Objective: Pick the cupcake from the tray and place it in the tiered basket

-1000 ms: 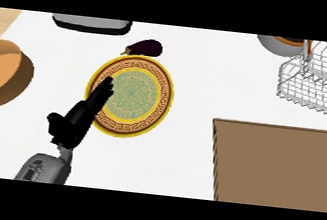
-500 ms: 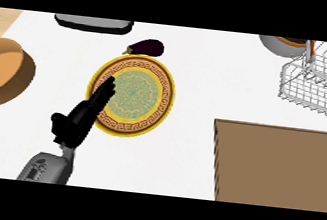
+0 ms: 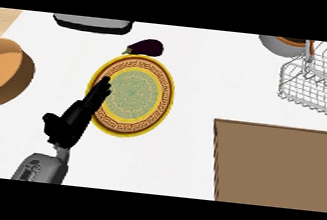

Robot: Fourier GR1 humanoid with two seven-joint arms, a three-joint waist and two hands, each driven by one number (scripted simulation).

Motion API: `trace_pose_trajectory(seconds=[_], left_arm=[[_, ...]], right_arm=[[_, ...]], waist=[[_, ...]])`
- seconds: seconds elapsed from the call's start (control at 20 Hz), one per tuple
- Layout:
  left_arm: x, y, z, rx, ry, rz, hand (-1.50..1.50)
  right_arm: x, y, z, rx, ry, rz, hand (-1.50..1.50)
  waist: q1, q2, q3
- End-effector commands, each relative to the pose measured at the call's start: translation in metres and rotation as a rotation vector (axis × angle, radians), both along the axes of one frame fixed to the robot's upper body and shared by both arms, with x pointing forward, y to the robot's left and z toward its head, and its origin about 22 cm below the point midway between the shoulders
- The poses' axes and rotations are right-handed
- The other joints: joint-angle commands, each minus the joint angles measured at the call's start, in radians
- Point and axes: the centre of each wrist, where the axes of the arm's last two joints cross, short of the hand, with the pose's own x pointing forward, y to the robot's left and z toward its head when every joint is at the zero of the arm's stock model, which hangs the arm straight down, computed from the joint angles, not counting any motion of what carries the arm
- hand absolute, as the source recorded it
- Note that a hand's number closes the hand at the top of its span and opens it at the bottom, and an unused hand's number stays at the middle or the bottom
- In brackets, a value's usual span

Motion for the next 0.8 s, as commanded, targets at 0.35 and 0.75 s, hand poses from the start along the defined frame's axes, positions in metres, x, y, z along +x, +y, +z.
trace_pose_trajectory(seconds=[0.35, 0.75], left_arm=[[-0.005, 0.018, -0.002, 0.009, -0.004, -0.007, 0.0], [0.002, 0.003, 0.002, 0.001, 0.002, -0.003, 0.0]], right_arm=[[0.038, 0.05, -0.031, 0.104, 0.053, 0.066, 1.5], [0.037, 0.041, -0.031, 0.375, 0.31, -0.001, 1.5]], waist=[[-0.003, -0.001, 0.0], [-0.003, 0.003, 0.0]])
